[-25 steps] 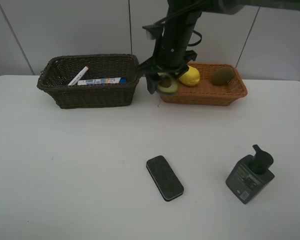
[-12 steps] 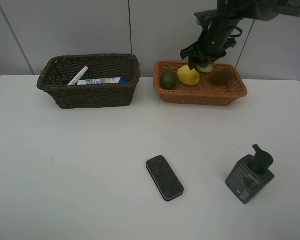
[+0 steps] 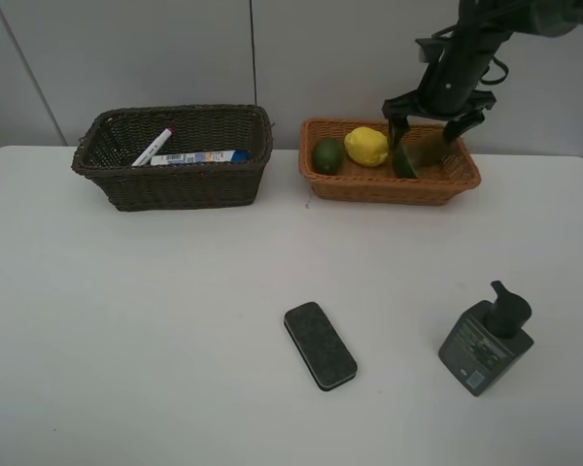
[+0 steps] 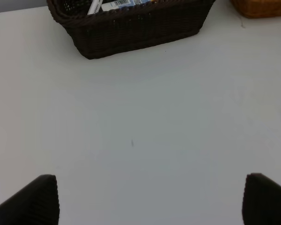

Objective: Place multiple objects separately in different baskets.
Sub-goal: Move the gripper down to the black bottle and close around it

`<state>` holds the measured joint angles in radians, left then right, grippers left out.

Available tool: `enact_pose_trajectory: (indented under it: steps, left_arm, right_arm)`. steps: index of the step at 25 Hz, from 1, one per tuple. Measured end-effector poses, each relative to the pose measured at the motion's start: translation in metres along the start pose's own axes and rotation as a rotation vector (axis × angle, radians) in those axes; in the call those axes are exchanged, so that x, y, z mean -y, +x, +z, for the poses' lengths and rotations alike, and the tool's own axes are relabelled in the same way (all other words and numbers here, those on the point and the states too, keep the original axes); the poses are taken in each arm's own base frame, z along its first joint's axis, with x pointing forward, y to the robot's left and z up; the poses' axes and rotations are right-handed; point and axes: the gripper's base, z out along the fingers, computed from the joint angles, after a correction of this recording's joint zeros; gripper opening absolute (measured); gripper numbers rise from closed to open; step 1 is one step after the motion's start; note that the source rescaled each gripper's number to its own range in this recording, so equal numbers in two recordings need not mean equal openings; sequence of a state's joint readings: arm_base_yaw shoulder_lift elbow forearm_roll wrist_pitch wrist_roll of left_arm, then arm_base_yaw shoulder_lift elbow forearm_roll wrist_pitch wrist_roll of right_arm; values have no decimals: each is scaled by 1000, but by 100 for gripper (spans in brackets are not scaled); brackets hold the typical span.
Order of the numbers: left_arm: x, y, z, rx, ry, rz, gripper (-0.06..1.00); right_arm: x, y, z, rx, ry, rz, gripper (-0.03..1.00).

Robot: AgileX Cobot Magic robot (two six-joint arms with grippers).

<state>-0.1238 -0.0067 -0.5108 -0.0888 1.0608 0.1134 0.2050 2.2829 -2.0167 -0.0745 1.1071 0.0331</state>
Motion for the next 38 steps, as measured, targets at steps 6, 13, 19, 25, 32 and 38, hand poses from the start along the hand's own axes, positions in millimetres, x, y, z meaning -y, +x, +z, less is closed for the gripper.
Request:
enact_pose_trajectory:
  steps: [6, 13, 19, 25, 32, 38]
  left_arm:
    - [0, 0, 0, 0, 0, 0, 100]
    - [0, 0, 0, 0, 0, 0, 100]
    - [0, 0, 0, 0, 0, 0, 100]
    - [0, 0, 0, 0, 0, 0, 100]
    - [0, 0, 0, 0, 0, 0, 100]
    - [0, 0, 0, 0, 0, 0, 100]
  right_arm:
    - [2, 10, -47, -24, -15, 30, 99]
    - [6, 69, -119, -17, -20, 97, 99]
    - [-21, 155, -164, -44, -74, 33, 99]
    - [-50, 226, -155, -160, -99, -47, 100]
    - [-58, 274, -128, -303, -77, -122, 100]
    - [-55, 287, -107, -292, -63, -133, 100]
